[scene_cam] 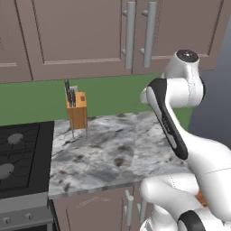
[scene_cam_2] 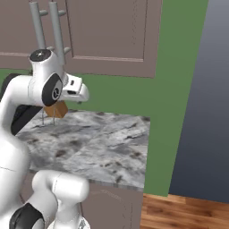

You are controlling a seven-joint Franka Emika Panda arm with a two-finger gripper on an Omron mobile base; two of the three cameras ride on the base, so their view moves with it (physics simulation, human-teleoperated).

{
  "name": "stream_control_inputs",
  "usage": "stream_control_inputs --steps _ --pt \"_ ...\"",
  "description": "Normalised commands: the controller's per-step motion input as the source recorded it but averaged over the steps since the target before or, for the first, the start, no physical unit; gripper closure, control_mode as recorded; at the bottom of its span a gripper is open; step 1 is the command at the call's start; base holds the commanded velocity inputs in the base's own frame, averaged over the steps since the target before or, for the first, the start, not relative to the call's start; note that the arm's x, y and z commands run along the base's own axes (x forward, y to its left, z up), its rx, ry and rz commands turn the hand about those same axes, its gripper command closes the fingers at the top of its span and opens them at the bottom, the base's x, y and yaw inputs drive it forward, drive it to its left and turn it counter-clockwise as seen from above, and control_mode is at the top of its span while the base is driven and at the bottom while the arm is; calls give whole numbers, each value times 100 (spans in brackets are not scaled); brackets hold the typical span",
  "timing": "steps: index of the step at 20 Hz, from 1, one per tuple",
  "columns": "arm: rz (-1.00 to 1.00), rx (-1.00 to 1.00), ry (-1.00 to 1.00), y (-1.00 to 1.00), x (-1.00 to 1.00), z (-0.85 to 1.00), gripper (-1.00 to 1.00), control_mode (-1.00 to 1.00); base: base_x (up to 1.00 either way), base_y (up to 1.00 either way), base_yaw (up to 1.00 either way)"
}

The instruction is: Open the cabinet, retrieve the rolling pin, and place it next to the meat on the cutting board to prepare for tenderizing.

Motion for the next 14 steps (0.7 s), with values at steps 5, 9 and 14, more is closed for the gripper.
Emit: stream_control_inputs --steps 5,9,14 --pt "0 0 -35 0 -51 42 -100 -100 0 0 0" --pt "0 1 -31 0 -35 55 -100 -100 0 0 0" --pt "0 5 -30 0 -23 60 -100 -100 0 0 0"
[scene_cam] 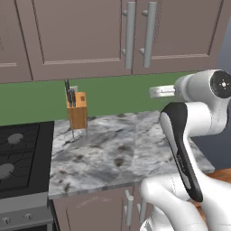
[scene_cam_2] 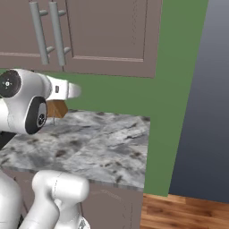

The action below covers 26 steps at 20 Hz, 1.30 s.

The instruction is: Open the cabinet, retrieve the rolling pin, and place it next to the meat on the cutting board to prepare for tenderizing.

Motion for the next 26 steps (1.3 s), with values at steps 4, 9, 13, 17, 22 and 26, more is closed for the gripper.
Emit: stream_control_inputs --steps 4,9,13,17,22,26 --pt "0 1 -34 0 -36 74 -100 -100 0 0 0" --pt "0 0 -34 9 -29 76 -100 -100 0 0 0" --pt "0 0 -31 9 -29 70 -100 -100 0 0 0" --pt "0 0 -24 12 -30 40 -100 -100 0 0 0" --pt "0 -1 -4 11 -2 3 -100 -100 0 0 0" --pt "0 0 0 0 0 0 -100 -100 0 0 0"
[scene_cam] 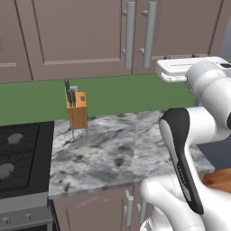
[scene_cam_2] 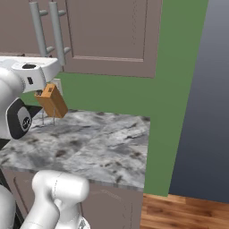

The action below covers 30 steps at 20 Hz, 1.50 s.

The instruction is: Open the cabinet, retrieve the rolling pin, and place it next to the meat on the cutting board to prepare for tenderizing.

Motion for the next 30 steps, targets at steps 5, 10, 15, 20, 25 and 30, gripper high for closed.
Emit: stream_control_inputs --steps 5,10,15,20,25,30 --pt "0 0 0 0 0 0 -100 -100 0 0 0" --pt "0 0 -1 0 0 0 -100 -100 0 0 0" --pt "0 0 0 0 1 0 -100 -100 0 0 0" --pt "0 0 0 0 18 0 -100 -100 0 0 0" --pt "-1 0 0 3 39 0 -100 -100 0 0 0" --pt "-1 0 0 0 45 0 -100 -100 0 0 0"
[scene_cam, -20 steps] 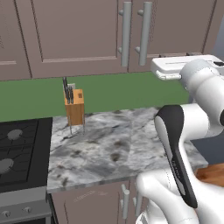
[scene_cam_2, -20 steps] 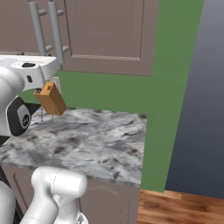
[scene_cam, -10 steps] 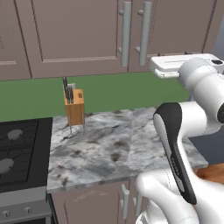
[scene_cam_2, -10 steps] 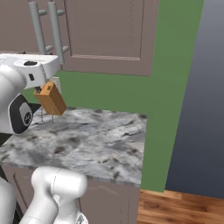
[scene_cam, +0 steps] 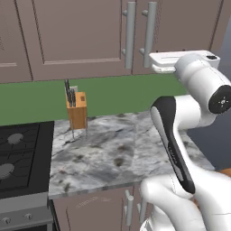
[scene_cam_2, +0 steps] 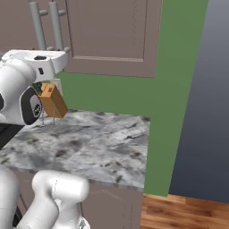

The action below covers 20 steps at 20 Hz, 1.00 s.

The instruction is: Open the cabinet, retrieve the rolling pin, and place it next to the meat on the cutting board to prepare for tenderizing.

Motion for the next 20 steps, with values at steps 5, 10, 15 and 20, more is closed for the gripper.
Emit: stream_control_inputs --steps 5,10,15,20 --pt "-2 0 1 0 52 0 -100 -100 0 0 0" --pt "-1 0 7 8 52 0 -100 -100 0 0 0" --pt "0 0 12 24 56 -2 -100 -100 0 0 0" --pt "0 0 14 18 59 0 -100 -100 0 0 0"
